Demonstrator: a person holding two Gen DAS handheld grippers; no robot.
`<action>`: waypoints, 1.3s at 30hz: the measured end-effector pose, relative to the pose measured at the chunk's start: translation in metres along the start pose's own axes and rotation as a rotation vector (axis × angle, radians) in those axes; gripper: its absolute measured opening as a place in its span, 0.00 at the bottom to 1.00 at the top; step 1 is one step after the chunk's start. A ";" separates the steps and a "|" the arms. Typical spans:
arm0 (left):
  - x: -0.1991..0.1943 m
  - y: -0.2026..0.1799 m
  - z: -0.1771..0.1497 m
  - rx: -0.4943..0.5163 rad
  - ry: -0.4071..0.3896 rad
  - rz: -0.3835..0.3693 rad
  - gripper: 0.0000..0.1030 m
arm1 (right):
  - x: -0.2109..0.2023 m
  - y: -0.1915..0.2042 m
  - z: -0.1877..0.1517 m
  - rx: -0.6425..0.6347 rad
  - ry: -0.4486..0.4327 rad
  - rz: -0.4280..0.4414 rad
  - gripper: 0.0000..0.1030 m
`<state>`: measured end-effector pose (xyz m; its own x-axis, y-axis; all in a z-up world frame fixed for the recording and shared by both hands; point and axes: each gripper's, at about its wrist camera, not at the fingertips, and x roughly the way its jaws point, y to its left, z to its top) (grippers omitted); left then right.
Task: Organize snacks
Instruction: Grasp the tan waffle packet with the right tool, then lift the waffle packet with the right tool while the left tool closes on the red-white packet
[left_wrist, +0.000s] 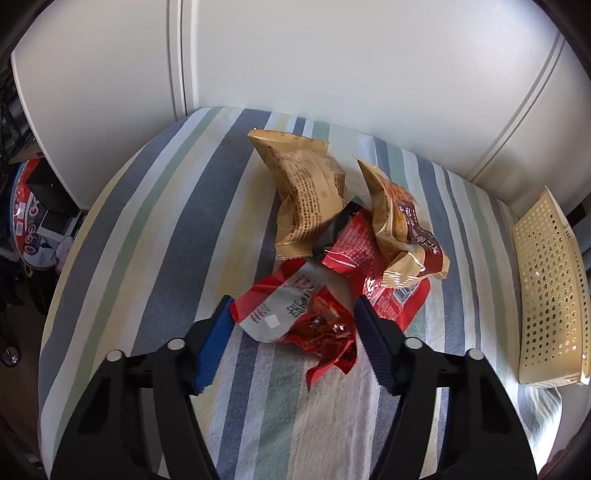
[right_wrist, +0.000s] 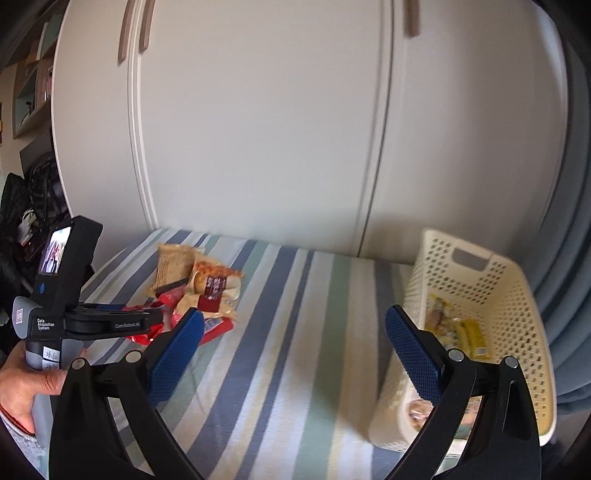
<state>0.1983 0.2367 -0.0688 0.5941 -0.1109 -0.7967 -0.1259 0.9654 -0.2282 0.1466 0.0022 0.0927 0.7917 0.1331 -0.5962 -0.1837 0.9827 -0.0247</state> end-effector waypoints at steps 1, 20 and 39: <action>0.000 0.000 0.001 0.003 -0.001 0.001 0.62 | 0.004 0.002 0.001 -0.002 0.011 0.008 0.95; -0.022 0.020 -0.013 -0.062 -0.065 -0.067 0.48 | 0.135 0.035 0.021 0.061 0.287 0.189 0.94; -0.017 0.012 -0.009 -0.022 -0.049 -0.056 0.79 | 0.211 0.056 0.017 0.170 0.437 0.342 0.69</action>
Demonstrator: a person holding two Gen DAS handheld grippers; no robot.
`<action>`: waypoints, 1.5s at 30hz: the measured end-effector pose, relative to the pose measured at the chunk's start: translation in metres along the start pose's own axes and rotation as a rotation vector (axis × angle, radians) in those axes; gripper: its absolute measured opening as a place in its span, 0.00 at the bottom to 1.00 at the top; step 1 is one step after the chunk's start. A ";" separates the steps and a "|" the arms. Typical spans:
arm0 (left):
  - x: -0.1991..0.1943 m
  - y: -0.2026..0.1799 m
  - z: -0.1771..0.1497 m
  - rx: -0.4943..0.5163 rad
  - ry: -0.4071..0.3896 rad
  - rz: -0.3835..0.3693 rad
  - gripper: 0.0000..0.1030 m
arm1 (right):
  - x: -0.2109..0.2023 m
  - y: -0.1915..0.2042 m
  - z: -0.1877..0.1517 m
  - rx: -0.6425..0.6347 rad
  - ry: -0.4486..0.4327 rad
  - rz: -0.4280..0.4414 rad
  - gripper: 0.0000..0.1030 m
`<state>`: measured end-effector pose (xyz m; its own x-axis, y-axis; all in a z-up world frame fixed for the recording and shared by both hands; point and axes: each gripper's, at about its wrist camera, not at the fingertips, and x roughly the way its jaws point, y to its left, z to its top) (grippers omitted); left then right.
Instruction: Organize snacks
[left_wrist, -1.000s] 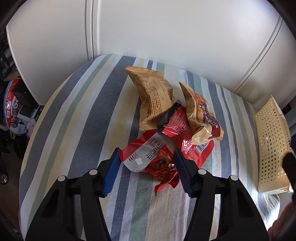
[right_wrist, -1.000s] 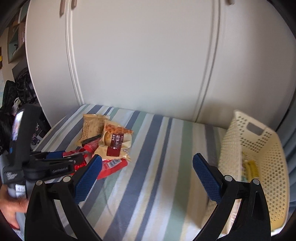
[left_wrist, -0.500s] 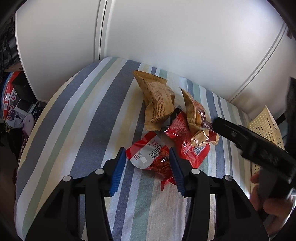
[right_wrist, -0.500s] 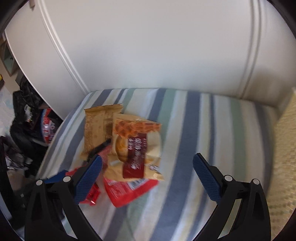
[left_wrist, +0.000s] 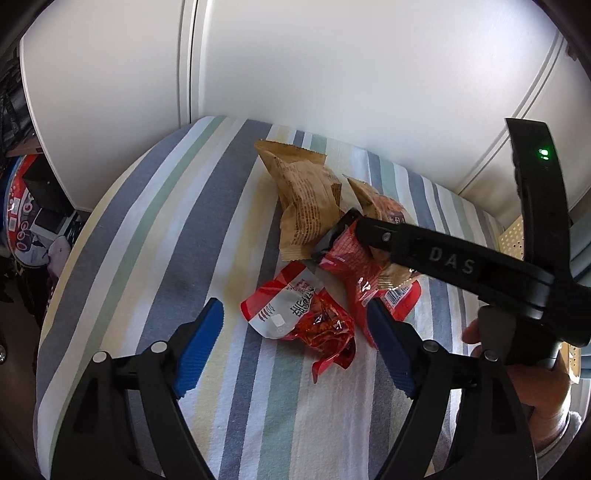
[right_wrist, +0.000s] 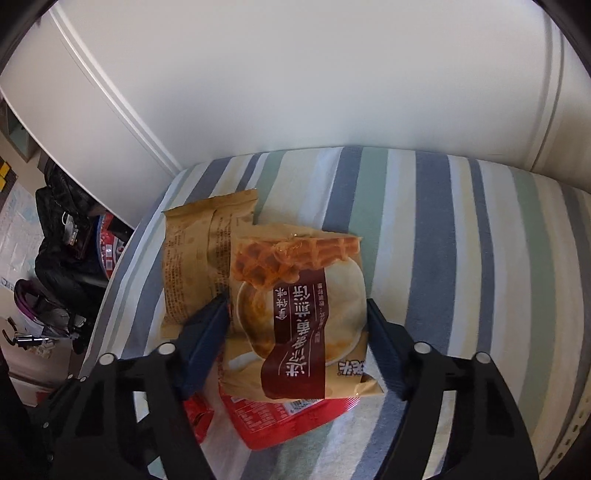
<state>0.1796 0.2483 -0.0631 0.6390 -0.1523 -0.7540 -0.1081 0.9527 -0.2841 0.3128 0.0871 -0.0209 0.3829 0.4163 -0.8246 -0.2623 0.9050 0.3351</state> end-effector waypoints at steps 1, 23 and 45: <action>0.001 -0.001 0.000 0.002 0.005 0.001 0.79 | -0.001 -0.001 -0.001 0.000 -0.004 0.008 0.63; 0.023 -0.016 0.013 0.052 0.102 0.004 0.39 | -0.085 -0.010 -0.036 -0.035 -0.233 -0.093 0.55; -0.057 -0.024 -0.002 0.094 -0.121 -0.054 0.34 | -0.189 -0.033 -0.073 0.024 -0.416 -0.052 0.56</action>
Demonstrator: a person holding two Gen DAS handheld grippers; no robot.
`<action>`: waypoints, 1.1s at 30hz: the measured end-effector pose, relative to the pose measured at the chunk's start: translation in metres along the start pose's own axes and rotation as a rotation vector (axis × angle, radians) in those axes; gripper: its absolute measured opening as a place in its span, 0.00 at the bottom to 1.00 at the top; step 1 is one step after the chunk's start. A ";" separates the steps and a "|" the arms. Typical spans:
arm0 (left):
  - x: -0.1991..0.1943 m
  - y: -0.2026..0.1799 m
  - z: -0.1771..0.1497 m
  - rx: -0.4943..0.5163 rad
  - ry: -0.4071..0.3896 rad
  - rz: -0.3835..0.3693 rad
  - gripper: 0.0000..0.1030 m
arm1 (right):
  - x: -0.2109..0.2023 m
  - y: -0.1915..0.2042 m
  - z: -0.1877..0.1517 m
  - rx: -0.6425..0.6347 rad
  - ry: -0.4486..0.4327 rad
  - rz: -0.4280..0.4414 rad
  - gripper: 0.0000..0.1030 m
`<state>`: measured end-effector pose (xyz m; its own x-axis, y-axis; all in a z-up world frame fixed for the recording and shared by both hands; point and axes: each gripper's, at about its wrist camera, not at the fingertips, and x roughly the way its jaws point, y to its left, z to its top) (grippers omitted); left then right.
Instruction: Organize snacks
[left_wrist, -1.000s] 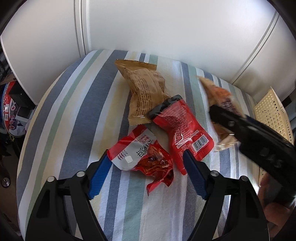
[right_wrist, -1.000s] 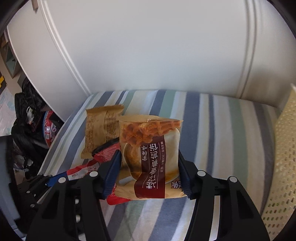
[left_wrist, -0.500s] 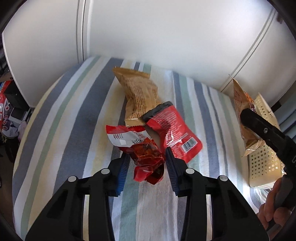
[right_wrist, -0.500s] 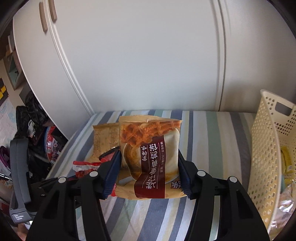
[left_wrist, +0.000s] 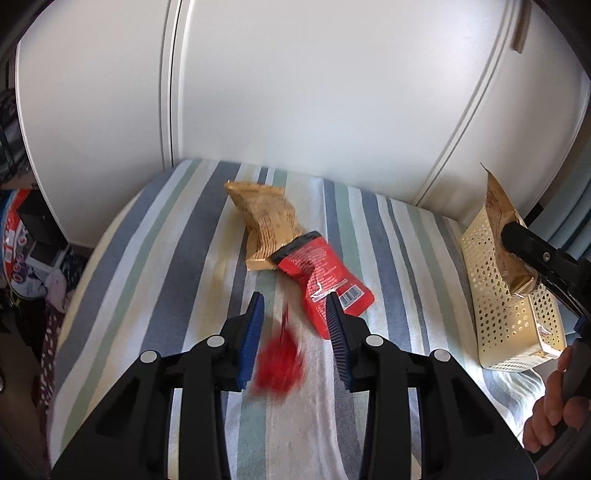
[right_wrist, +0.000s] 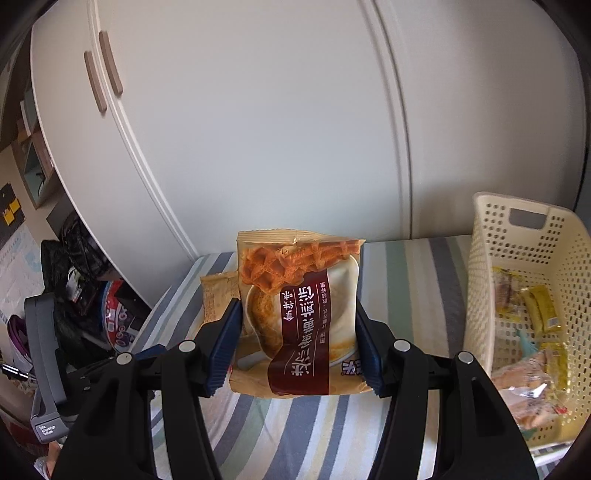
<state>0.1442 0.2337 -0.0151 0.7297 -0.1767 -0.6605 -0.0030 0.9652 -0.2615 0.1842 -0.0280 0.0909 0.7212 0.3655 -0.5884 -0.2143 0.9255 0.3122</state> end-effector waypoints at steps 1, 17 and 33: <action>-0.001 0.000 0.001 0.002 -0.002 -0.001 0.34 | -0.003 -0.002 0.000 0.003 -0.004 -0.002 0.56; 0.045 0.016 -0.016 0.007 0.176 0.123 0.48 | -0.044 -0.026 -0.004 0.057 -0.065 -0.018 0.56; 0.059 0.029 -0.012 -0.004 0.210 0.119 0.34 | -0.068 -0.043 -0.005 0.088 -0.111 -0.041 0.56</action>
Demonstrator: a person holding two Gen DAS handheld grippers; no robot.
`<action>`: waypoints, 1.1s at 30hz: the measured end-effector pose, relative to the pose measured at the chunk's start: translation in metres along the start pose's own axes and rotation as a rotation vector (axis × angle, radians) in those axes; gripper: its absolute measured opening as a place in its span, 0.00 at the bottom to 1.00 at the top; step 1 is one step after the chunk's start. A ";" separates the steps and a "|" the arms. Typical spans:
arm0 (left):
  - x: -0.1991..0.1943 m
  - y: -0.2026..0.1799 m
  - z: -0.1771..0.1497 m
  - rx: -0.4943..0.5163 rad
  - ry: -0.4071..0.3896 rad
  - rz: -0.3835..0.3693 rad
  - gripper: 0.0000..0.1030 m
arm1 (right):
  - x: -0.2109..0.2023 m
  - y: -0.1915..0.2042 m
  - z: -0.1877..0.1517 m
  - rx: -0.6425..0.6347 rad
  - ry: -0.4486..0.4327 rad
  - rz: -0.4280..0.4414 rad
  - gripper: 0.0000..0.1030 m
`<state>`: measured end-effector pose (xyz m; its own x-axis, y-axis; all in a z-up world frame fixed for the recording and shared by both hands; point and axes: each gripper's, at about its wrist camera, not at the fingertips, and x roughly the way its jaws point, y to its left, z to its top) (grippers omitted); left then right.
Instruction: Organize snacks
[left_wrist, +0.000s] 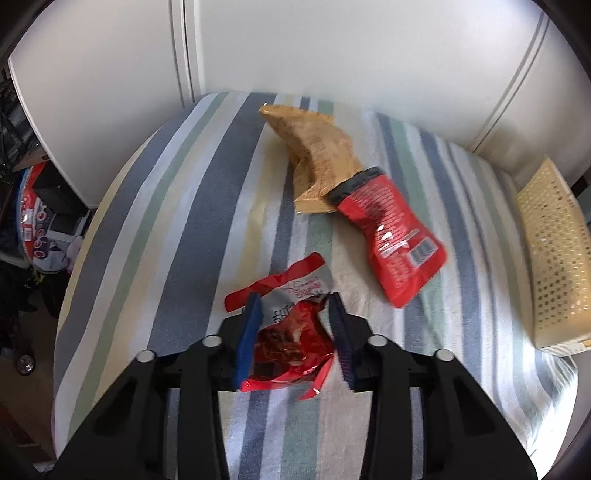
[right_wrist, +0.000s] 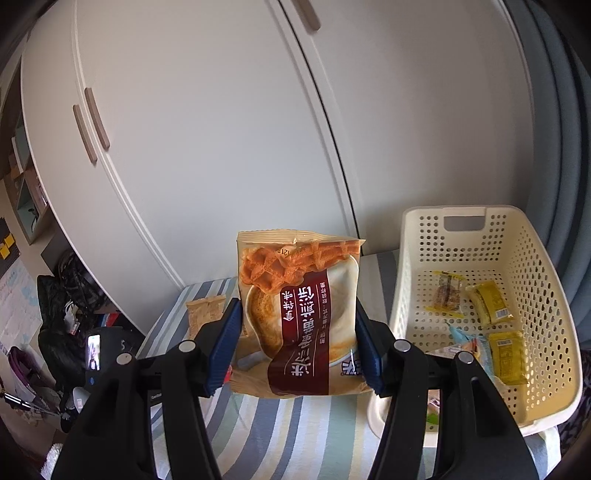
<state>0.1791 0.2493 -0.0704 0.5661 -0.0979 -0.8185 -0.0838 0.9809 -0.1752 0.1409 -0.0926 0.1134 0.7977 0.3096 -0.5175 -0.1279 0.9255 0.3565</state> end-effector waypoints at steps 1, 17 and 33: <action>0.000 0.001 0.001 -0.003 -0.012 -0.011 0.31 | -0.003 -0.002 0.000 0.005 -0.006 -0.003 0.56; -0.027 -0.021 -0.012 0.040 -0.097 -0.062 0.17 | -0.019 -0.039 0.000 0.085 -0.036 -0.065 0.56; 0.002 -0.012 -0.004 -0.079 0.021 -0.057 0.81 | -0.020 -0.040 -0.002 0.104 -0.040 -0.083 0.56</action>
<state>0.1779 0.2371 -0.0721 0.5543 -0.1578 -0.8172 -0.1171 0.9573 -0.2642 0.1285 -0.1355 0.1082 0.8260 0.2219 -0.5182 0.0001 0.9192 0.3937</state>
